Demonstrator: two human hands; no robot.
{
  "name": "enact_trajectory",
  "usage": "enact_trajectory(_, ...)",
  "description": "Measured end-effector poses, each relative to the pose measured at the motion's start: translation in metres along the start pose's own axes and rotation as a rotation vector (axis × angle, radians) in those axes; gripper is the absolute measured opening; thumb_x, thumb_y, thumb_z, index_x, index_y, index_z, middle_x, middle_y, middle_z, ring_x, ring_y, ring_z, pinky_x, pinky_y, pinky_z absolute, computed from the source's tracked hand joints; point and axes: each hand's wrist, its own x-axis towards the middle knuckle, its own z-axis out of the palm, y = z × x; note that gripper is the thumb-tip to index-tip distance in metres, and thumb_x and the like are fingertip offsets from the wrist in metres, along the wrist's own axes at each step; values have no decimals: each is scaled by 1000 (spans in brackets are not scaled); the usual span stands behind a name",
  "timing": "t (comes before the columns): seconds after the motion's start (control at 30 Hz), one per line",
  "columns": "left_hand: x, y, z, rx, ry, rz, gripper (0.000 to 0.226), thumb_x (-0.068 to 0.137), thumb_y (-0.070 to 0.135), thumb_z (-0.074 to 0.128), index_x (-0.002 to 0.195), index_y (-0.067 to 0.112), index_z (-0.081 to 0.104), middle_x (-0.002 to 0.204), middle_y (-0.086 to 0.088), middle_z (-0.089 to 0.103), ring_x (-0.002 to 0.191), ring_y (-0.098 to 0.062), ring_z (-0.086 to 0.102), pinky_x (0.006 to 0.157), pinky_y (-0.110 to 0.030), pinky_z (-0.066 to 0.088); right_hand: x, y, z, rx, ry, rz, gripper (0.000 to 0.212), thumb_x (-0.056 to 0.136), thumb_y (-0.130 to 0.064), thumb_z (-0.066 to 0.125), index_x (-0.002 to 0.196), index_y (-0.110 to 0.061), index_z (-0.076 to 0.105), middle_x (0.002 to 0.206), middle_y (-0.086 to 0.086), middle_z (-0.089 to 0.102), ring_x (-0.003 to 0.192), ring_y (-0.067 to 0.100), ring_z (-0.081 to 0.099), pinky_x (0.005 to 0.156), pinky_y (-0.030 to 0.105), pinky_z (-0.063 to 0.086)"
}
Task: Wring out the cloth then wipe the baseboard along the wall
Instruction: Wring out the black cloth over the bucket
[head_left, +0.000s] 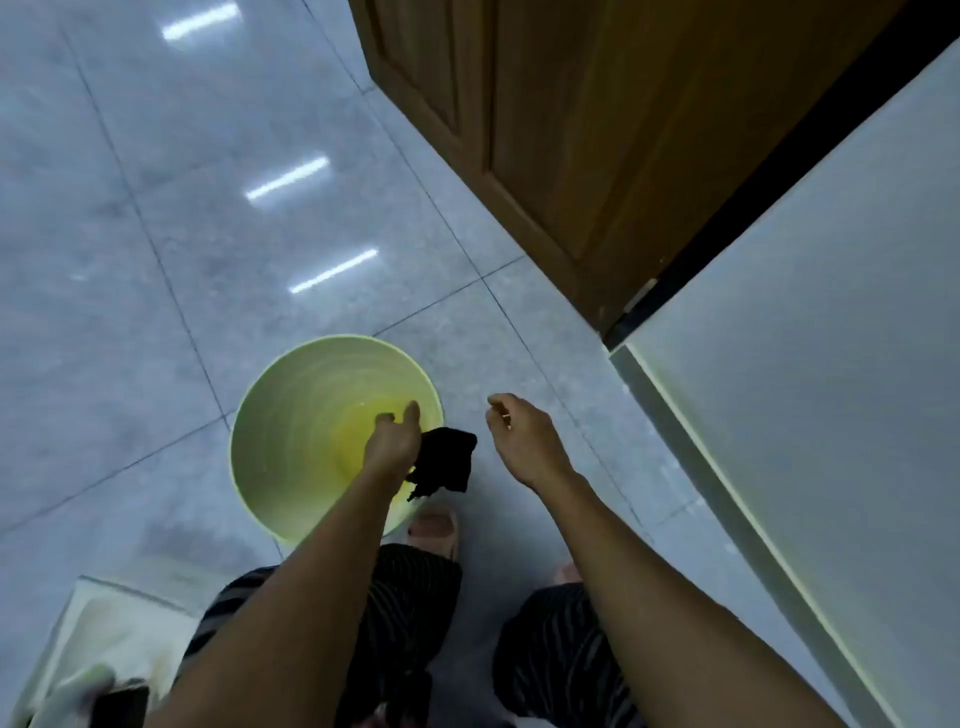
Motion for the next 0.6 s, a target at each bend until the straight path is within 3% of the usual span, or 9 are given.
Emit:
enact_trajectory(0.17, 45, -51, 38, -195, 267, -293, 75, 97, 55, 17, 124, -5, 54, 127, -26, 55, 113, -40, 54, 97, -48, 42, 50, 32, 63, 291, -5, 171, 43, 90, -47, 46, 94, -7, 62, 97, 10, 65, 89, 28, 62, 75, 44, 56)
enact_trajectory(0.23, 52, -59, 48, -213, 271, -290, 76, 97, 56, 15, 122, -3, 55, 125, -25, 57, 110, -39, 55, 96, -48, 43, 64, 41, 81, 349, 70, 124, 44, 88, -45, 49, 82, -2, 60, 82, 12, 64, 73, 26, 60, 65, 42, 57)
enact_trajectory(0.33, 58, -59, 55, -226, 259, -202, 75, 96, 57, 16, 121, -1, 56, 124, -23, 57, 110, -38, 55, 93, -44, 44, 79, 52, 96, 438, 120, 24, 41, 88, -40, 53, 63, -8, 51, 58, 4, 50, 57, 20, 47, 55, 34, 44)
enact_trajectory(0.43, 64, -61, 52, -218, 161, -47, 77, 93, 62, 20, 122, 0, 56, 121, -23, 59, 107, -38, 57, 96, -46, 44, 76, 55, 104, 631, 1, 16, 37, 93, -44, 48, 72, -14, 54, 67, 3, 52, 67, 19, 51, 58, 28, 44)
enact_trajectory(0.5, 65, -62, 48, -274, 13, 5, 88, 82, 71, 23, 121, 2, 59, 114, -24, 64, 102, -37, 62, 95, -47, 47, 64, 54, 102, 719, -110, 80, 47, 93, -55, 39, 95, -15, 63, 87, 3, 62, 83, 20, 61, 66, 31, 52)
enact_trajectory(0.6, 48, -65, 37, -378, -165, 45, 80, 83, 69, 33, 119, 3, 61, 111, -20, 66, 95, -33, 64, 80, -36, 51, 29, 51, 96, 814, -165, 117, 54, 90, -57, 47, 119, -13, 61, 103, 5, 64, 90, 25, 64, 69, 36, 56)
